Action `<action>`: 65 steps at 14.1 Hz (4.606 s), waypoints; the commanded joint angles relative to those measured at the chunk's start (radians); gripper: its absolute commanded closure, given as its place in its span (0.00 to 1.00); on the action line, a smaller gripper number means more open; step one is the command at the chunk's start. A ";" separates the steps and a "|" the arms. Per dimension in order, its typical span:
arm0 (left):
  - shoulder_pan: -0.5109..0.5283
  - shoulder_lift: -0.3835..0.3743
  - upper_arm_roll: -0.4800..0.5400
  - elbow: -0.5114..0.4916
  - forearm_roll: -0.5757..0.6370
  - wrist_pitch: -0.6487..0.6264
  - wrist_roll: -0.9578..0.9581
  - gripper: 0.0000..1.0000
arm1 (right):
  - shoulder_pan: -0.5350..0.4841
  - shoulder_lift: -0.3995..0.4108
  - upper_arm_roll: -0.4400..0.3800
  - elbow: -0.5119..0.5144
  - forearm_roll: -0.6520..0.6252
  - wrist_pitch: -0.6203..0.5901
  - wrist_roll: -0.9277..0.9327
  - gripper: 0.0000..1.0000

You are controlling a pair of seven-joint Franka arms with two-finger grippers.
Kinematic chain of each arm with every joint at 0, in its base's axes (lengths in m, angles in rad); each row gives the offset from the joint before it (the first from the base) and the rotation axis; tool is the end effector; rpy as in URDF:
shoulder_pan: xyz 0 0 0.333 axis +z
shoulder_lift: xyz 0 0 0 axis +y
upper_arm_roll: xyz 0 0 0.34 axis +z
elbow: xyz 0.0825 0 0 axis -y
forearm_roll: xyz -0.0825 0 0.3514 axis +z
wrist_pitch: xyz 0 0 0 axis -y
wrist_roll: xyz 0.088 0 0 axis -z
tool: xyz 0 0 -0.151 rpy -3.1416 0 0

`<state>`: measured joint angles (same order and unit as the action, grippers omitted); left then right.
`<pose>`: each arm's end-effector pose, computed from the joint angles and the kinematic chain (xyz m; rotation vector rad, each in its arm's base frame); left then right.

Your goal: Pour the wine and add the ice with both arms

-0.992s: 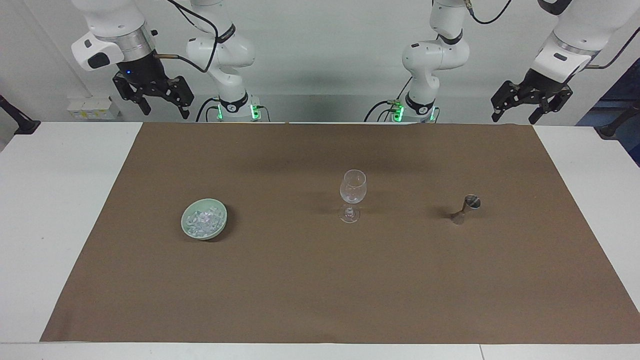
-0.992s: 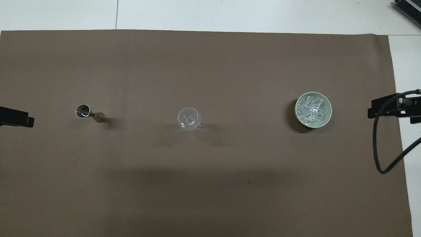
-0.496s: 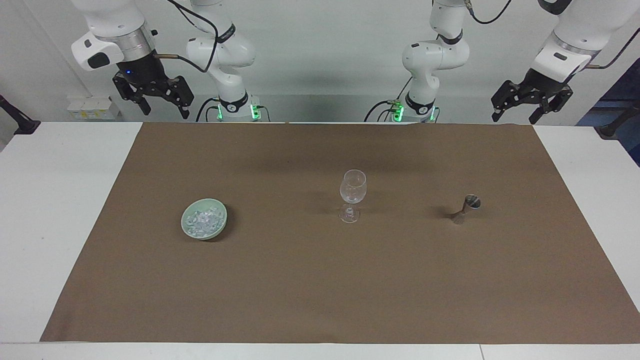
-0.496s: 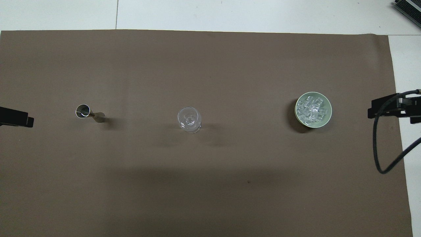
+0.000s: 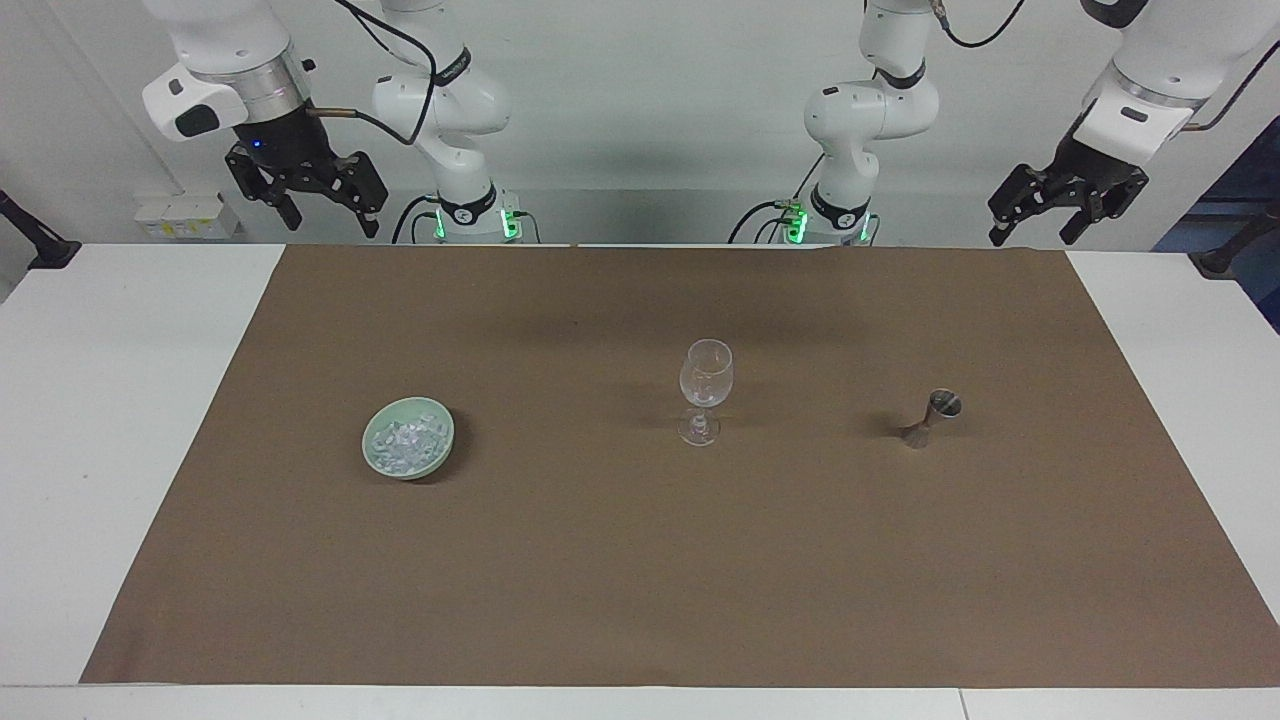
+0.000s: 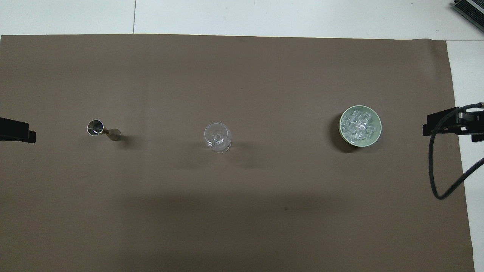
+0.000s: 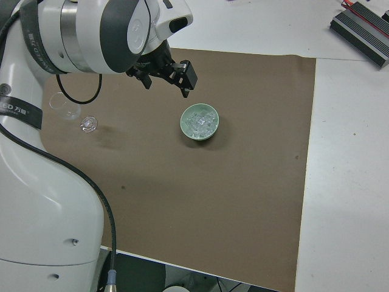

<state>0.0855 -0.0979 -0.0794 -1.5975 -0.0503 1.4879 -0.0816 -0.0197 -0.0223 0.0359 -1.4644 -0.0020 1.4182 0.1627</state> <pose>0.4799 -0.0072 0.6347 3.0968 0.1305 -0.0211 0.4971 0.0080 0.6486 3.1280 -0.2300 -0.0370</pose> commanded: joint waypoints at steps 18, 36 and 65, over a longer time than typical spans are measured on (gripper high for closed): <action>0.235 0.132 0.000 -0.180 -0.360 0.244 -0.958 0.00 | 0.000 -0.021 -0.007 -0.025 0.023 0.016 0.008 0.00; 0.390 0.398 -0.002 -0.194 -0.778 0.276 -1.052 0.00 | 0.000 -0.021 -0.007 -0.025 0.023 0.016 0.008 0.00; 0.321 0.558 -0.011 -0.375 -1.108 0.342 -0.540 0.00 | 0.000 -0.021 -0.007 -0.025 0.023 0.016 0.008 0.00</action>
<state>0.4083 0.4575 -0.0929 -1.9720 -1.1246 1.8237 -0.6390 -0.0197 -0.0224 0.0359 -1.4644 -0.0020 1.4182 0.1627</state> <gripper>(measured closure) 0.000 0.000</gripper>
